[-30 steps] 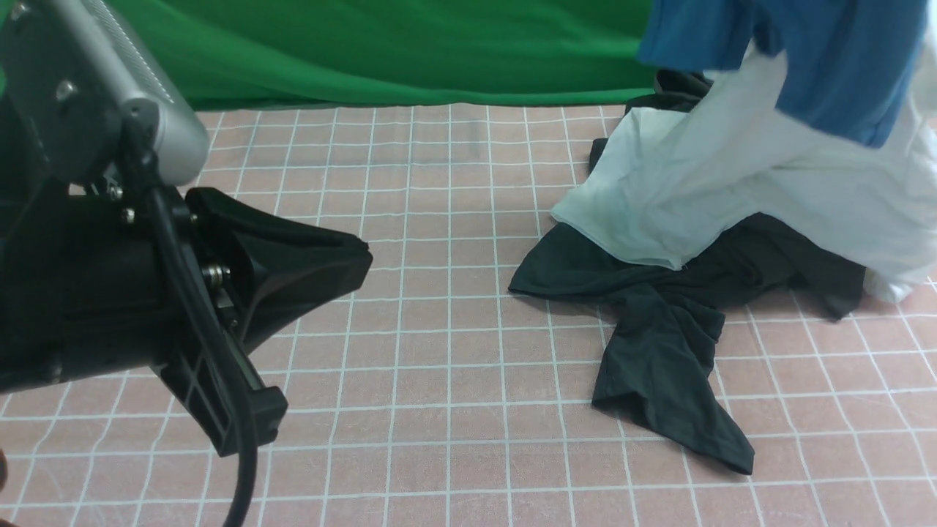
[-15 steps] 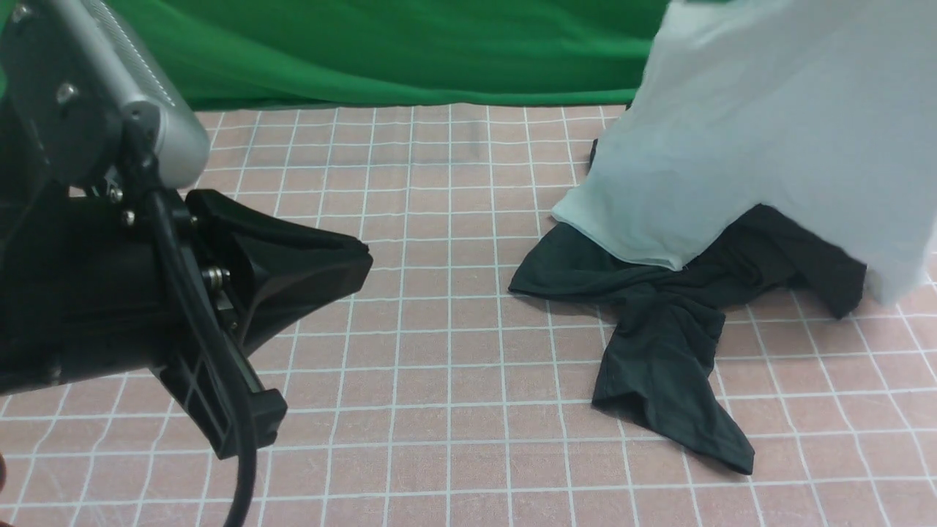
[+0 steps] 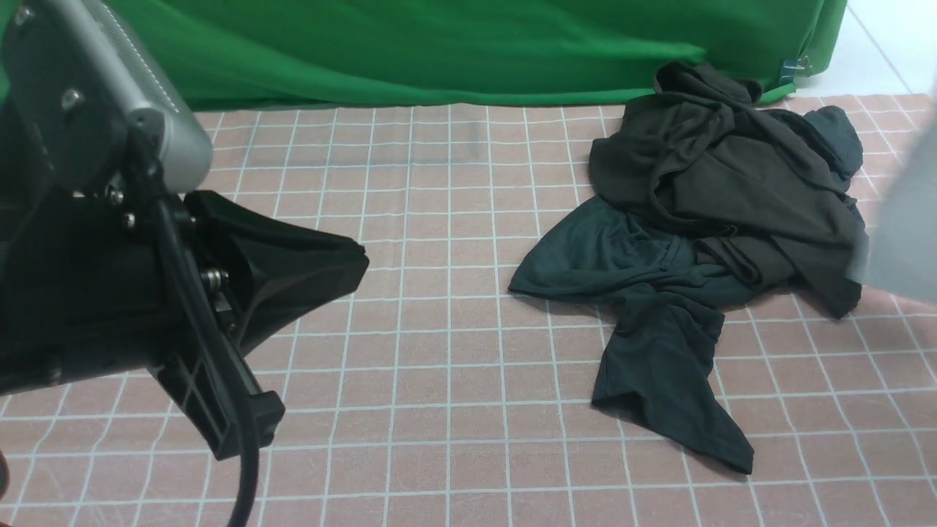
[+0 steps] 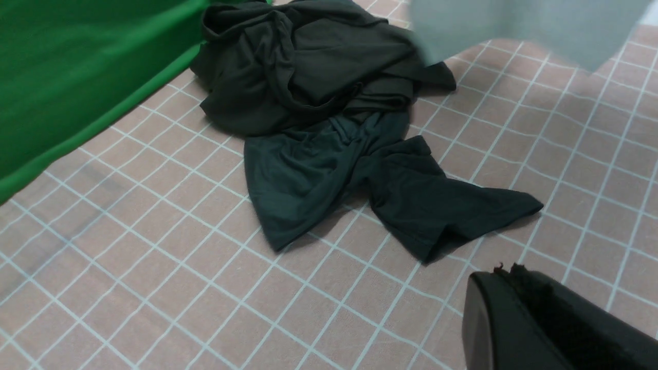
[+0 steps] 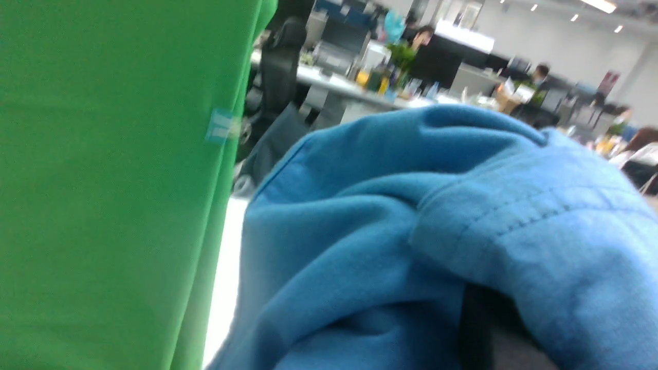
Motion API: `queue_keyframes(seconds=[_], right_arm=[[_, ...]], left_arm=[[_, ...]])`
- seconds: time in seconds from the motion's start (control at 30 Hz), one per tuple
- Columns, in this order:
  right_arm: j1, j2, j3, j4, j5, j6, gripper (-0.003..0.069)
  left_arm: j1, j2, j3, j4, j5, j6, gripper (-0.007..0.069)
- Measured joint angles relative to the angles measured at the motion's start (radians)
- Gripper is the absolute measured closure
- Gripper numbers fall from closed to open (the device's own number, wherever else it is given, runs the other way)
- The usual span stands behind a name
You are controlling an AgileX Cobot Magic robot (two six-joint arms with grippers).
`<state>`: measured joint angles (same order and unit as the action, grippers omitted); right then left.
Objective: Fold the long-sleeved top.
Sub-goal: Spread the long sleeves with your arms and place them on the tabletop
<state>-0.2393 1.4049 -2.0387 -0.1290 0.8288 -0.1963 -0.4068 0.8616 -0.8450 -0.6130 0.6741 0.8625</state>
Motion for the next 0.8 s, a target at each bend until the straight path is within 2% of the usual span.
queue_keyframes(seconds=[0.17, 0.3, 0.33, 0.47, 0.5, 0.6, 0.63, 0.7, 0.8], right_arm=[[0.0, 0.071, 0.081, -0.001, 0.095, 0.01, 0.057], [0.0, 0.138, 0.156, -0.001, 0.169, 0.069, 0.0567], [0.0, 0.174, 0.185, -0.001, 0.206, 0.095, 0.0547], [0.0, 0.251, 0.218, -0.001, 0.274, 0.146, 0.0382], [0.0, 0.273, 0.22, -0.001, 0.298, 0.154, 0.0275], [0.002, 0.296, 0.22, -0.001, 0.325, 0.162, 0.0074], [0.005, 0.296, 0.22, -0.001, 0.328, 0.164, 0.0038], [0.014, 0.295, 0.22, -0.001, 0.332, 0.172, 0.0013], [0.058, 0.287, 0.22, -0.003, 0.341, 0.179, 0.0035]], left_arm=[[0.0, 0.0, 0.0, 0.022, 0.0, 0.0, 0.0603], [0.0, 0.0, 0.0, 0.026, 0.0, 0.0, 0.0603], [0.0, 0.0, 0.0, 0.029, -0.001, 0.0, 0.0603], [0.0, 0.0, 0.0, 0.035, -0.001, 0.0, 0.0603], [0.0, 0.0, 0.0, 0.039, -0.001, 0.0, 0.0603], [0.0, 0.0, 0.0, 0.041, -0.001, 0.0, 0.0603], [0.0, 0.0, 0.0, 0.043, -0.001, 0.0, 0.0603], [0.0, 0.0, 0.0, 0.043, -0.002, 0.0, 0.0603], [0.0, 0.0, 0.0, 0.043, -0.007, 0.0, 0.0603]])
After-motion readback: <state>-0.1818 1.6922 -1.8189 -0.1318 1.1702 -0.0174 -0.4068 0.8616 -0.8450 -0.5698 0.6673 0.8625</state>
